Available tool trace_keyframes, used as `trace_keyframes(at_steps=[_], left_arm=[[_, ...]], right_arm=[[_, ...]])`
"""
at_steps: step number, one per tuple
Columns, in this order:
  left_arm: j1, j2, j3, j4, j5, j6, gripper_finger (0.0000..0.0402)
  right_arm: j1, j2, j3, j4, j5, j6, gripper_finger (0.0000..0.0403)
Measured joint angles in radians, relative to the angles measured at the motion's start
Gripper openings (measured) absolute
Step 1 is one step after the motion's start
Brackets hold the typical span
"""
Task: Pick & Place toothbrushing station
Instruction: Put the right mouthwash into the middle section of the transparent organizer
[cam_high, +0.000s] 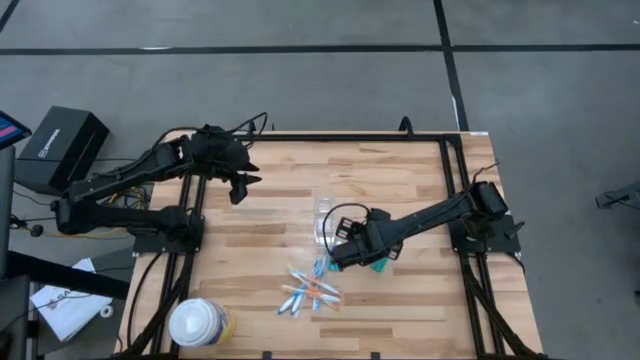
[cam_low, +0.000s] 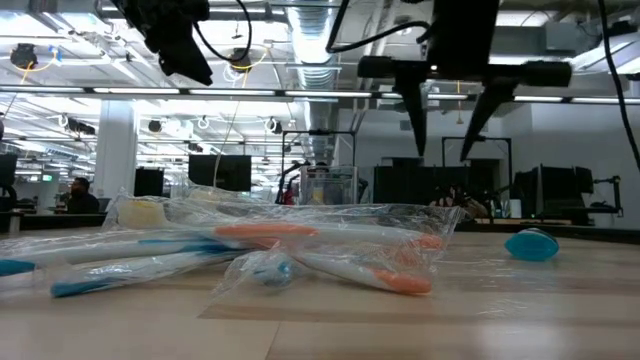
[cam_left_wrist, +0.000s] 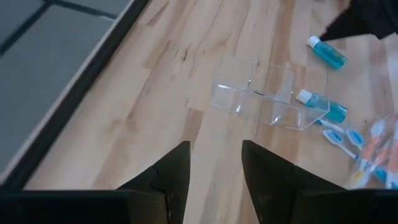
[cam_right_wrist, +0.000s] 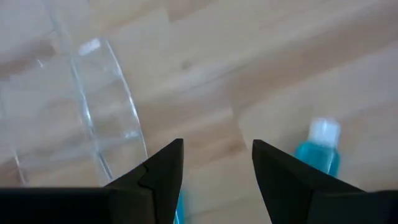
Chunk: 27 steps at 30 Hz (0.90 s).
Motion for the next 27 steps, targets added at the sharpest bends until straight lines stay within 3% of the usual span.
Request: trace_keyframes(at_steps=[11, 15, 19, 27], left_arm=[[0.102, 0.074, 0.0, 0.009, 0.211, 0.1, 0.0139], [0.136, 0.087, 0.0, 0.01, 0.222, 0.097, 0.0139], [0.14, 0.087, 0.0, 0.026, 0.225, 0.093, 0.0137], [0.136, 0.133, 0.001, 0.054, 0.256, 0.059, 0.0132]], right_arm=[[0.009, 0.0, -0.018, -0.087, -0.148, 0.023, 0.0182], [0.028, 0.015, -0.018, -0.136, -0.159, 0.031, 0.0182], [0.059, 0.049, -0.018, -0.198, -0.243, 0.054, 0.0182], [0.12, 0.082, -0.019, -0.158, -0.295, 0.075, 0.0182]])
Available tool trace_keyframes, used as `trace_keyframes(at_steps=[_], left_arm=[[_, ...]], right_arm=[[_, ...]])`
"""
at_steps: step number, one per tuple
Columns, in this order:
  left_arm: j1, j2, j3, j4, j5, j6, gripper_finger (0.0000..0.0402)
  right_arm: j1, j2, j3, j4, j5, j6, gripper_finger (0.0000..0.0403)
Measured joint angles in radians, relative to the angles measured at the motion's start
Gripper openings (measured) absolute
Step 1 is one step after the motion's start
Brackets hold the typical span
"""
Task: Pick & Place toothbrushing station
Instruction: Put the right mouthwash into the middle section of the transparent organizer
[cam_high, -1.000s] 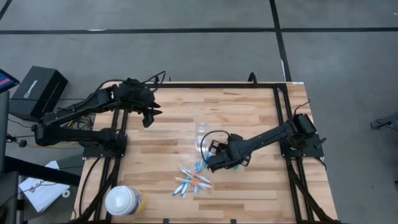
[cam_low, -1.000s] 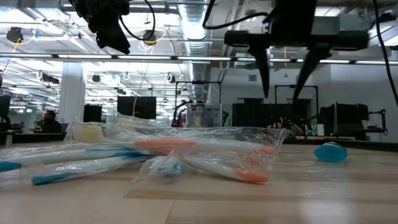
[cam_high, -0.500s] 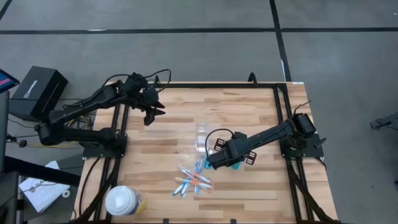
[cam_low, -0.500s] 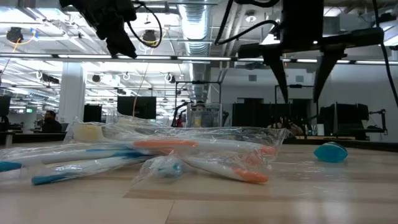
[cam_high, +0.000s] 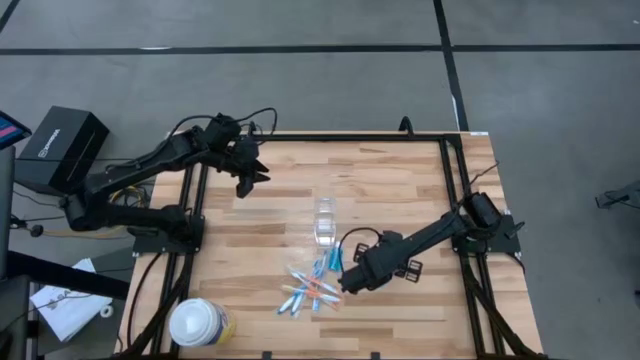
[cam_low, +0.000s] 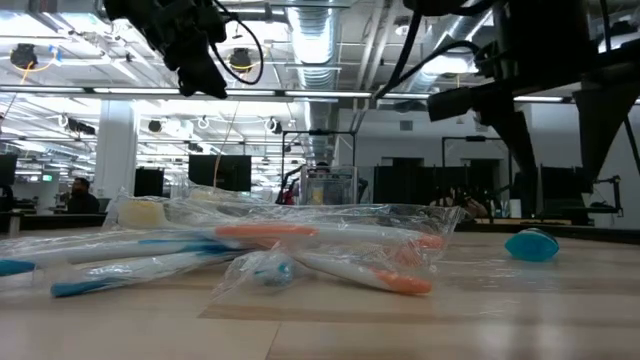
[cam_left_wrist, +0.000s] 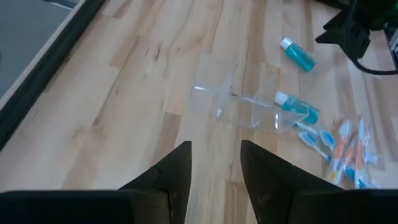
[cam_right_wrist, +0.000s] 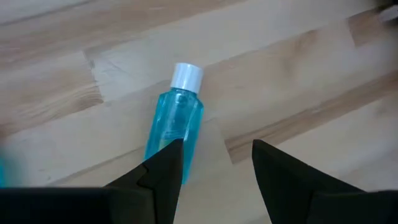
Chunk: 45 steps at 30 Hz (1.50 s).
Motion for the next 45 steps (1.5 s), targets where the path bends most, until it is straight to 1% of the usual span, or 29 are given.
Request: trace_keyframes(at_steps=[5, 12, 18, 28, 33, 40, 45], left_arm=[[0.0, 0.034, 0.0, -0.004, -0.001, -0.001, 0.0132], [0.001, 0.063, 0.0, -0.006, -0.001, 0.014, 0.0132], [0.022, 0.061, 0.0, -0.007, -0.003, 0.045, 0.0132], [0.094, 0.061, 0.0, -0.01, -0.004, 0.047, 0.0132], [0.105, 0.061, 0.0, -0.01, -0.004, 0.047, 0.0132], [0.105, 0.061, 0.0, -0.01, 0.0, 0.043, 0.0132], [0.105, 0.061, -0.001, -0.012, -0.001, 0.043, 0.0132]], right_arm=[[-0.015, 0.001, -0.029, 0.02, -0.002, 0.008, 0.0182], [-0.065, 0.001, -0.111, 0.17, -0.004, 0.011, 0.0182], [-0.089, -0.001, -0.131, 0.157, 0.0, 0.01, 0.0182], [-0.125, -0.006, -0.135, 0.146, 0.001, 0.008, 0.0182], [-0.149, -0.006, -0.161, 0.129, 0.0, 0.008, 0.0182], [-0.154, -0.006, -0.211, 0.218, -0.007, 0.008, 0.0182], [-0.152, -0.006, -0.213, 0.249, -0.008, 0.008, 0.0182]])
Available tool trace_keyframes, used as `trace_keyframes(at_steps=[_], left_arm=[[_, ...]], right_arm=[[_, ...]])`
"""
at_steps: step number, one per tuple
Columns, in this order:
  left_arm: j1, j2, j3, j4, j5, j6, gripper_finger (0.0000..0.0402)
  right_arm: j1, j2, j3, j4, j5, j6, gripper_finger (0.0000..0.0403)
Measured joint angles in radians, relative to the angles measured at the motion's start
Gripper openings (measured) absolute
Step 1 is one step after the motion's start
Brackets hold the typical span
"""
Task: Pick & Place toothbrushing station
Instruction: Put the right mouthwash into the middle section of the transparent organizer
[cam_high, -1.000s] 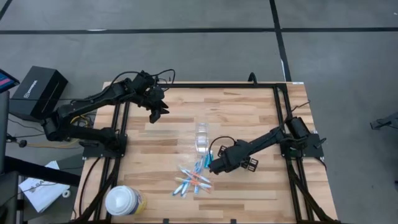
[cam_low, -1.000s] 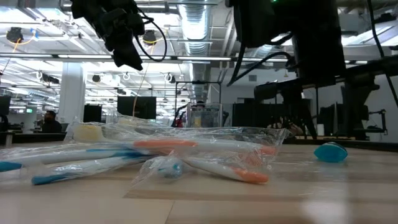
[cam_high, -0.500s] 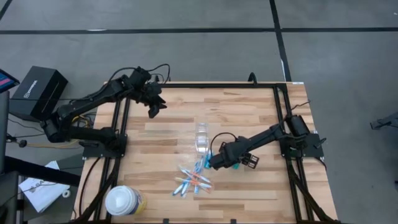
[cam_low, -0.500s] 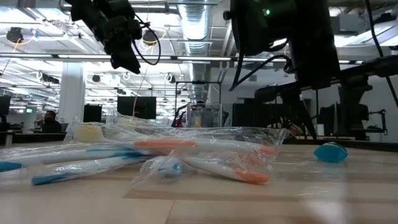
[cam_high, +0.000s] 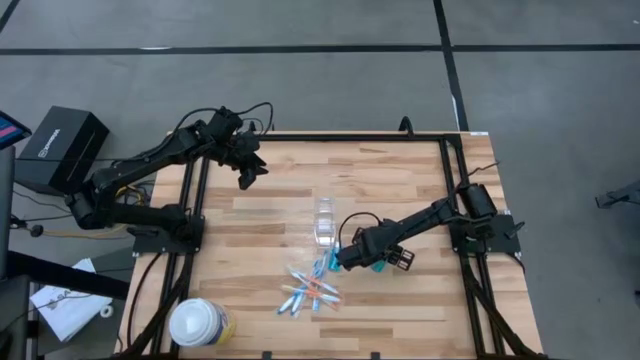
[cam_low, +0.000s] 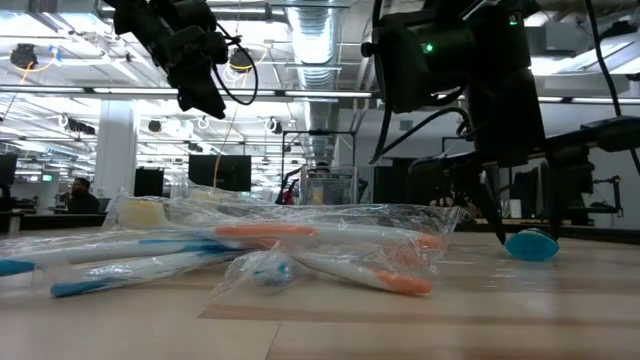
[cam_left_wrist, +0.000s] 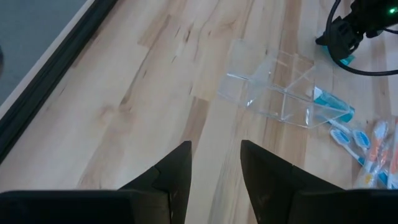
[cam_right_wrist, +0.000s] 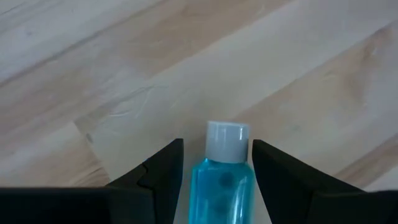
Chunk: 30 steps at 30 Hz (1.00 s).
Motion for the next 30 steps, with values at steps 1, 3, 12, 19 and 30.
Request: trace_keyframes(at_steps=[1, 3, 12, 19, 30], left_arm=[[0.0, 0.0, 0.0, -0.001, 0.0, 0.0, 0.0132], [0.0, 0.0, 0.0, -0.002, 0.0, 0.0, 0.0132], [0.0, 0.0, 0.0, -0.006, -0.001, 0.0, 0.0132], [0.0, 0.0, 0.0, -0.01, -0.004, 0.0, 0.0132], [0.036, -0.001, 0.0, -0.03, -0.003, 0.011, 0.0132]], right_arm=[[0.0, 0.0, 0.0, -0.001, 0.0, 0.0, 0.0182], [0.0, 0.0, 0.0, -0.004, 0.0, 0.0, 0.0182], [0.0, 0.006, 0.0, -0.007, 0.0, 0.0, 0.0169], [-0.011, 0.007, 0.0, -0.072, 0.0, 0.0, 0.0162], [-0.017, 0.007, 0.0, -0.018, 0.001, 0.0, 0.0162]])
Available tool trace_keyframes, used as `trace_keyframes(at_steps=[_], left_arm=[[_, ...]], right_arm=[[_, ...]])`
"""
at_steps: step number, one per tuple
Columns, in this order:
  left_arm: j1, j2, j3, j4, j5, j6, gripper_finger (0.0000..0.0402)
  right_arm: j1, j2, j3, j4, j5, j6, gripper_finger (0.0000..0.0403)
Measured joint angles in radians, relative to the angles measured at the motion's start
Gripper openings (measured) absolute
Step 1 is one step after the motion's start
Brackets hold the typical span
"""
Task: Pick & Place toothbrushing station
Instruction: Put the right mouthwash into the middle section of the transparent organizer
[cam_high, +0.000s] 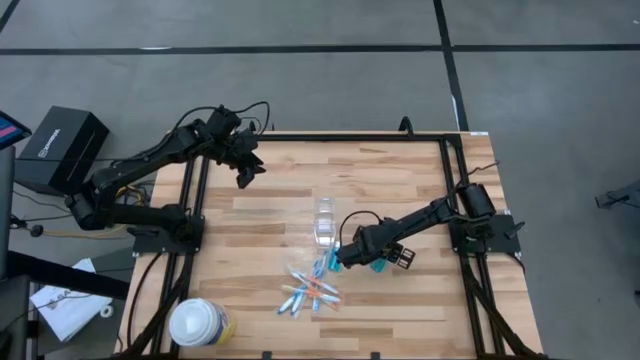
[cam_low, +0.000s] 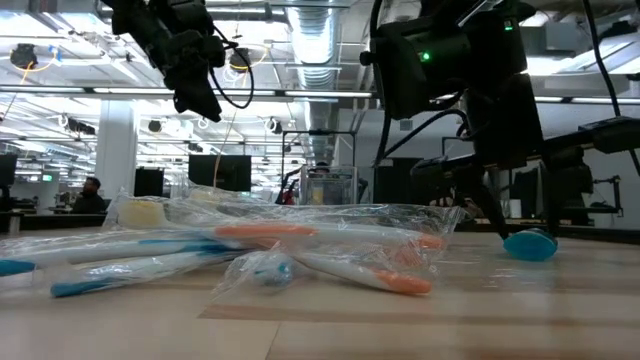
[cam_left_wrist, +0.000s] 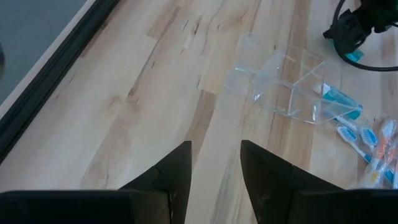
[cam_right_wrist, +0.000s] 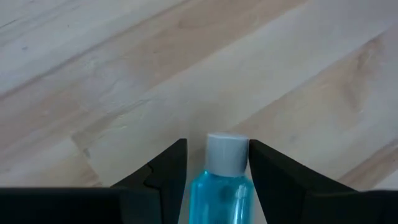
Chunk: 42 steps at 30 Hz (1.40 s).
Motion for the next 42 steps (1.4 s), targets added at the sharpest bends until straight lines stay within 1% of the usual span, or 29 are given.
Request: trace_keyframes(at_steps=[10, 13, 18, 21, 29, 36, 39, 42], left_arm=[[0.011, 0.0, 0.0, -0.007, 0.004, 0.0, 0.0132], [0.011, 0.0, 0.0, -0.01, 0.004, 0.0, 0.0132], [0.011, 0.0, 0.0, -0.014, 0.004, 0.0, 0.0132], [0.011, 0.0, 0.0, -0.015, 0.003, 0.0, 0.0132], [0.011, 0.0, 0.0, -0.015, 0.003, 0.0, 0.0132], [0.011, 0.0, 0.0, -0.015, 0.0, 0.0, 0.0132], [0.011, 0.0, 0.0, -0.014, -0.001, 0.0, 0.0132], [0.011, 0.0, 0.0, -0.013, -0.001, 0.0, 0.0132]], right_arm=[[-0.018, 0.0, 0.0, 0.003, 0.0, 0.0, 0.0155], [-0.024, 0.0, 0.0, 0.005, 0.0, -0.003, 0.0139], [-0.026, 0.0, 0.0, 0.008, 0.0, -0.008, 0.0101], [-0.026, -0.001, 0.001, 0.008, 0.001, -0.009, 0.0086], [-0.026, -0.001, 0.001, 0.011, 0.003, -0.027, 0.0084], [-0.025, -0.005, 0.001, 0.012, 0.028, -0.047, 0.0066], [-0.026, -0.014, 0.001, 0.013, 0.052, -0.061, 0.0064], [-0.027, -0.036, 0.001, 0.003, 0.057, -0.065, 0.0053]])
